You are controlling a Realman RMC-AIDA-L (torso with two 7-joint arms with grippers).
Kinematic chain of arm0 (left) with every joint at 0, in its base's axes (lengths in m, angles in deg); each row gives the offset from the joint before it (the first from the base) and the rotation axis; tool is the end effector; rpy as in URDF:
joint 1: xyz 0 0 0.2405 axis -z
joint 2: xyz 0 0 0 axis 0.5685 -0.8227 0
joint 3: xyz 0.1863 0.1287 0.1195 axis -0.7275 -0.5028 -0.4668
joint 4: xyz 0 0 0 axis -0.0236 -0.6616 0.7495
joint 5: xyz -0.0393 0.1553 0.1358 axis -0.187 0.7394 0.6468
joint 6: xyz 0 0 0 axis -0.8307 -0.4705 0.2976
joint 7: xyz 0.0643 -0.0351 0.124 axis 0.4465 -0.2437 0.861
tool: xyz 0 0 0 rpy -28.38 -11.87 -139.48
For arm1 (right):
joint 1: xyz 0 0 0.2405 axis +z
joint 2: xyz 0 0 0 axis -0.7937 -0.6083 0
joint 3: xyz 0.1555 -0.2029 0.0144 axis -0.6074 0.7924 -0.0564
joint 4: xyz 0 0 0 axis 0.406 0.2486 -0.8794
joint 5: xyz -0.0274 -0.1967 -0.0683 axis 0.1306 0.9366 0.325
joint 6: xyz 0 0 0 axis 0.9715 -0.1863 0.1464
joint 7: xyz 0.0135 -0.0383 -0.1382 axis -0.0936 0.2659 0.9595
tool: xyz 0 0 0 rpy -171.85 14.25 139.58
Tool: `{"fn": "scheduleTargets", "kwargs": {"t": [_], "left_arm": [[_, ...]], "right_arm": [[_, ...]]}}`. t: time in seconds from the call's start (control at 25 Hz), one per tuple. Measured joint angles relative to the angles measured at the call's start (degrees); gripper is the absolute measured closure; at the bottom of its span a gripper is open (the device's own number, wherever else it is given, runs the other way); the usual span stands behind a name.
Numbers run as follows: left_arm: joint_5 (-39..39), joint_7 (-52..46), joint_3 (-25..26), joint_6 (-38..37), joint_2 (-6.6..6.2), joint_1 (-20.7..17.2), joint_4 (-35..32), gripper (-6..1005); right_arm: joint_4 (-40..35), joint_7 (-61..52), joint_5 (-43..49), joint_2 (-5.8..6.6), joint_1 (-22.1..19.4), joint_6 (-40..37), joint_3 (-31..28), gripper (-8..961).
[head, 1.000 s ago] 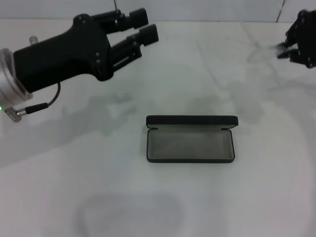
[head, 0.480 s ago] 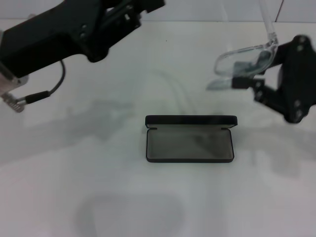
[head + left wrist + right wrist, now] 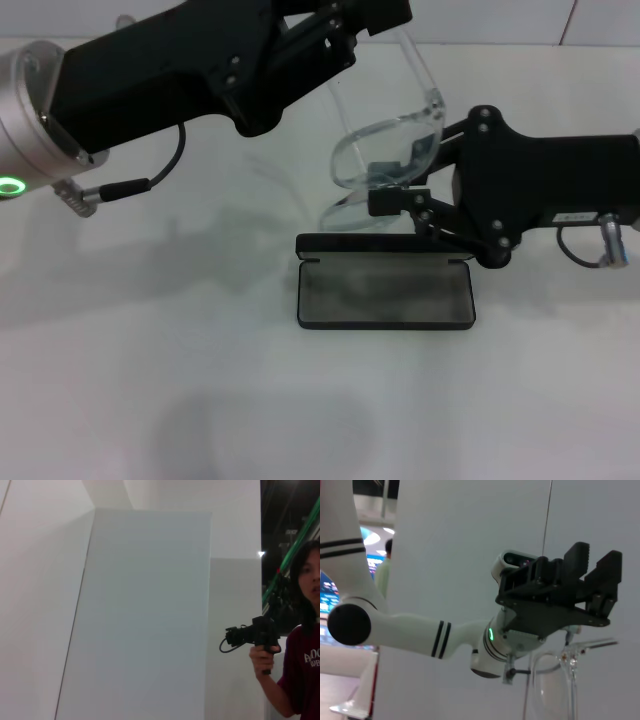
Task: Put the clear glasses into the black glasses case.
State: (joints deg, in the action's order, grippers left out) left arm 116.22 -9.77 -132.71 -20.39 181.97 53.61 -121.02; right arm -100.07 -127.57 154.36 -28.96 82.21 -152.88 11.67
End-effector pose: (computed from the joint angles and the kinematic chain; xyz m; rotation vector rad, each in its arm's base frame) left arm -0.1234 0.2939 0.0451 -2.6182 -0.1748 -1.6180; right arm 0.1460 0.3167 0.0092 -2.8456 -0.2691 1.1576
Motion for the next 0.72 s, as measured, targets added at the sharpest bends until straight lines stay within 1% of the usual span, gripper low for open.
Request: {"fn": "scheduleTargets", "kwargs": {"t": [0.12,0.16,0.28,0.56,0.72], "left_arm": [[0.16,0.82,-0.79,0.17,0.01,-0.14,0.16,808],[0.37,1.59,-1.68,0.62,0.03,-0.15,0.17,808],[0.99,2.31,-2.28,1.13,0.04,-0.14,0.28,808],[4.17,2.92,-2.06,4.30,-0.05,-0.23,1.02,809],[4.57,2.92,-1.65,4.94,-0.21,-0.59,1.40,809]], "right_arm": [[1.60,0.03,0.16,-0.01,1.67,-0.37,0.05,848],[1.73,-0.06,0.25,-0.01,1.87,-0.40,0.18,848],[2.04,-0.58,0.48,-0.03,2.48,-0.82,0.98,848],[2.13,-1.31,0.42,-0.07,2.66,-1.98,1.71,848],[2.01,-1.38,0.38,-0.04,2.33,-2.47,1.73,848]]}}
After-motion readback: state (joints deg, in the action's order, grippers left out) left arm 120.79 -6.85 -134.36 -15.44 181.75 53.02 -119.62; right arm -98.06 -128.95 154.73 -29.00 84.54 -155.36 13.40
